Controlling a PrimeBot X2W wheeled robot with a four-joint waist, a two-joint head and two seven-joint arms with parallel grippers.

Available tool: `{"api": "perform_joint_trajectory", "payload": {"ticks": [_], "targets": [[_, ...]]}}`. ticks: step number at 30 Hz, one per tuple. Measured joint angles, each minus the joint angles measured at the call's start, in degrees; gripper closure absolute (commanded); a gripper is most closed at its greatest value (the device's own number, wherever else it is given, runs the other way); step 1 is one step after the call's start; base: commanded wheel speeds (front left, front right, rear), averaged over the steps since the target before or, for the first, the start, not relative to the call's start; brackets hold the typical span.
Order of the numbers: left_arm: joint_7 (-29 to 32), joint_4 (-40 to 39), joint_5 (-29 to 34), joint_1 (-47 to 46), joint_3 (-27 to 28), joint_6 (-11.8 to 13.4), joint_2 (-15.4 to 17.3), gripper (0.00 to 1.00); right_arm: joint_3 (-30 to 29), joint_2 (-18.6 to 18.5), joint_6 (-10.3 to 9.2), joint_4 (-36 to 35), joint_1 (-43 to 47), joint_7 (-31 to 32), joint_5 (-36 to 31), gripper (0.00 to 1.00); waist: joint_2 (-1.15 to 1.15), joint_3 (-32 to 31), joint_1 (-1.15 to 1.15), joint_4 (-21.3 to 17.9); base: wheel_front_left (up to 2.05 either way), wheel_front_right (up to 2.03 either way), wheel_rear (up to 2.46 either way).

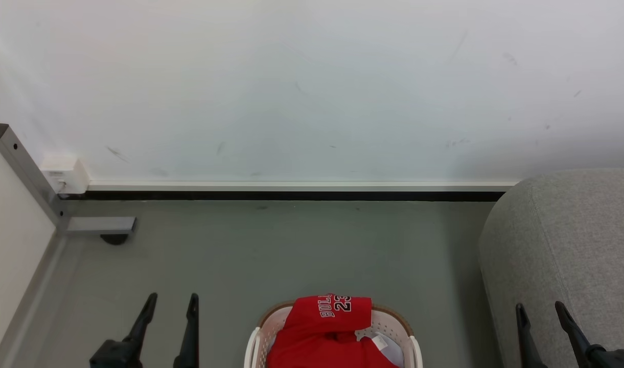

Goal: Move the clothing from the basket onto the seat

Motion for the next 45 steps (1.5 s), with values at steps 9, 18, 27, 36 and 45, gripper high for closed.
{"api": "perform_joint_trajectory", "payload": {"ticks": [9,18,27,36,45], "targets": [[-1.1,-0.1,4.2,0.2,0.7,-0.8,-0.2,0.00,-0.1,0.1,0.00,0.1,0.2,-1.0,-3.3,0.00,0.00,0.0,0.00,0.0,0.00,0.00,0.00],[-2.0,-0.4,8.4,0.3,1.3,-1.1,-0.4,0.00,0.4,0.1,0.00,0.1,0.3,-1.8,-6.1,0.00,0.00,0.4,0.00,-0.1,0.00,0.00,0.00],[-2.1,-0.5,8.9,0.3,2.0,-1.8,-0.9,0.00,0.4,0.1,0.00,0.0,0.3,-1.9,-6.0,0.00,0.00,0.8,0.00,-0.9,0.00,0.00,0.00],[-2.1,-0.5,8.9,-0.4,2.6,-2.9,-1.3,0.00,1.2,0.1,0.00,-0.9,-1.0,-1.9,-4.6,0.00,0.00,2.4,0.00,-2.6,0.00,0.00,0.00],[-2.1,2.6,10.4,-8.9,-0.9,-7.1,-1.4,0.00,1.4,0.1,0.00,-3.8,-4.6,-1.9,-3.9,0.00,0.00,6.7,0.00,-5.4,0.00,0.00,0.00]]}}
